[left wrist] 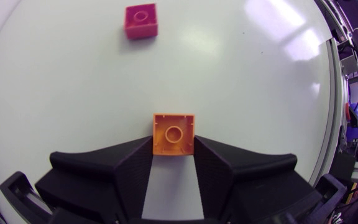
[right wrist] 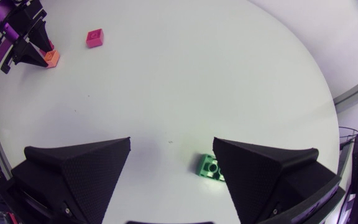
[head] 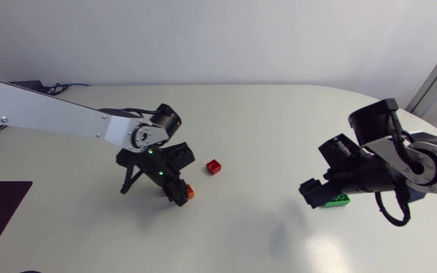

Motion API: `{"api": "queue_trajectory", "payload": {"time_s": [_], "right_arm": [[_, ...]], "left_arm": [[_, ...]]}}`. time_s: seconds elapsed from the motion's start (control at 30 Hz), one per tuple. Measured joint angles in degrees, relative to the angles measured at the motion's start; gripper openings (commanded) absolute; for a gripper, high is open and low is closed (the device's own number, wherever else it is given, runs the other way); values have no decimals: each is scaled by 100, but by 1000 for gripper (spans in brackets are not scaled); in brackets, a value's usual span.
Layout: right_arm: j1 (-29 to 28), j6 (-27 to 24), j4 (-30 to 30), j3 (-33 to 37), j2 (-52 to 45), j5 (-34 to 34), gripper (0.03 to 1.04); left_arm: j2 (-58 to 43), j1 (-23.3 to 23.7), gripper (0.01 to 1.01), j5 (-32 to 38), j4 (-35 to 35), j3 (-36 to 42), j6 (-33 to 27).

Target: Sort duplo bricks by size, large to the right and small to the left

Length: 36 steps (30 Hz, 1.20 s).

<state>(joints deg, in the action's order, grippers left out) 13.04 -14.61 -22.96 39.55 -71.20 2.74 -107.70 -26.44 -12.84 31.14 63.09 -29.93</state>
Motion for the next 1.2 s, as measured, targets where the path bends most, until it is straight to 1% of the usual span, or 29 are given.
{"api": "queue_trajectory", "payload": {"time_s": [0.1,0.2,0.27,0.43,0.47,0.53,0.6,0.63,0.7,0.83,1.0,1.1,1.2], "right_arm": [[420,160,98,376,-455,-17,956],[815,247,146,879,-1025,-20,956],[1021,313,199,1213,-1401,-22,970],[1473,376,271,2181,-2498,-85,970],[1552,409,275,2385,-2732,-85,970],[1685,461,273,2712,-3115,-127,970],[1819,481,271,3016,-3449,-140,970],[1878,492,269,3145,-3580,-151,970],[1985,522,236,3401,-3821,-151,970],[2116,568,177,3877,-4223,-155,970],[2153,634,-87,4374,-4640,-170,964],[2181,658,-116,4538,-4813,-170,926],[2256,697,-168,4640,-4927,-173,818]], "left_arm": [[236,236,333,72,-11,-304,-107],[409,249,333,107,-76,-551,-188],[501,251,333,107,-144,-686,-221],[686,387,351,105,-184,-918,-271],[713,424,393,109,-179,-940,-302],[756,492,703,125,-179,-986,-330],[848,549,907,129,-149,-1058,-365],[925,566,962,131,-138,-1102,-374],[1113,579,979,129,-125,-1174,-391],[1429,625,979,127,-111,-1193,-393],[1834,866,979,127,-44,-1196,-393],[2100,1025,979,127,50,-1196,-393],[2354,1145,979,125,144,-1196,-393]]}}
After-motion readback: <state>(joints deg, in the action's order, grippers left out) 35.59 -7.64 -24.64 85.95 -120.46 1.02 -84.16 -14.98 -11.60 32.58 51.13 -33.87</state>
